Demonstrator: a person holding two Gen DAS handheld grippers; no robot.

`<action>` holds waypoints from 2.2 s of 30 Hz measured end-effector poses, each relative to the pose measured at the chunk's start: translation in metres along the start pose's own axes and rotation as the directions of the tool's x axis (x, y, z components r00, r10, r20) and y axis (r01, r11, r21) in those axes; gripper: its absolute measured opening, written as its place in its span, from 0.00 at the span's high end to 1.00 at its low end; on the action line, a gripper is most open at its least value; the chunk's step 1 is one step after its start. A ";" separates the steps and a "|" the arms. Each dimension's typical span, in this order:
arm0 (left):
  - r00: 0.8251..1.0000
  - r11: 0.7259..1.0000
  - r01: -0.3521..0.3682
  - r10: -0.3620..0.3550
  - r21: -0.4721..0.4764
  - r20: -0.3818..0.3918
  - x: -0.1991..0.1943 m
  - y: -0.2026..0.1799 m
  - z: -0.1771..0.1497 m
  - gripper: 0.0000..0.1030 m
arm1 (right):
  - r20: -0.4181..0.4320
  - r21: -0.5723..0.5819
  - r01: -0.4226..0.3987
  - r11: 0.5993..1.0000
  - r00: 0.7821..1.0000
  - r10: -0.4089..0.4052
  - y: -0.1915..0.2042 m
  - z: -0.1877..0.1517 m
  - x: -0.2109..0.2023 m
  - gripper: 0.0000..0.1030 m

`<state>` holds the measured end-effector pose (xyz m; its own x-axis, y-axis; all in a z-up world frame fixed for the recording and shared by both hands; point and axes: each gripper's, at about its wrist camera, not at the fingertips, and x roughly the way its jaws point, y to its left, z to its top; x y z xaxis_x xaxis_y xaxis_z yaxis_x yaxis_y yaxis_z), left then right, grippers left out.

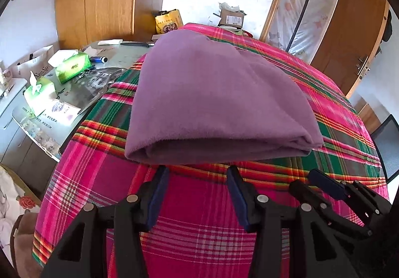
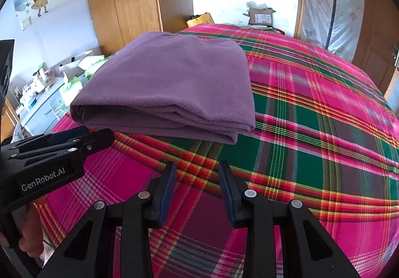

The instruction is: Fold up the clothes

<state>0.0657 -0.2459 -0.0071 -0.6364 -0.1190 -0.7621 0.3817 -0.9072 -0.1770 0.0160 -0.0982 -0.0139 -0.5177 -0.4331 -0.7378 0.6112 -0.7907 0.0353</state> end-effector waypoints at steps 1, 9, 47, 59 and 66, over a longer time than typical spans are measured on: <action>1.000 1.000 -0.002 0.002 -0.002 0.001 0.000 0.000 0.000 0.51 | -0.001 -0.006 0.007 1.000 1.000 -0.007 0.000 0.000 0.000 0.65; 1.000 0.999 -0.030 0.030 0.014 0.003 0.002 -0.006 0.000 0.50 | -0.002 0.006 0.027 1.000 1.000 -0.027 0.000 0.001 0.001 0.64; 0.996 0.995 -0.083 0.082 0.057 0.020 0.003 -0.013 -0.004 0.50 | -0.004 0.015 0.059 0.998 0.998 -0.059 0.000 0.004 0.005 0.64; 0.997 0.997 -0.071 0.070 0.044 0.016 0.002 -0.011 -0.003 0.50 | -0.004 0.016 0.061 0.998 0.998 -0.061 0.002 0.005 0.006 0.64; 0.997 0.996 -0.073 0.073 0.041 0.013 0.003 -0.012 -0.002 0.50 | -0.004 0.022 0.073 0.997 0.997 -0.073 0.003 0.005 0.006 0.65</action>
<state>0.0609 -0.2348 -0.0091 -0.6157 -0.1900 -0.7648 0.3994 -0.9119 -0.0950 0.0120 -0.1051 -0.0150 -0.5586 -0.3726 -0.7411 0.5585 -0.8295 -0.0039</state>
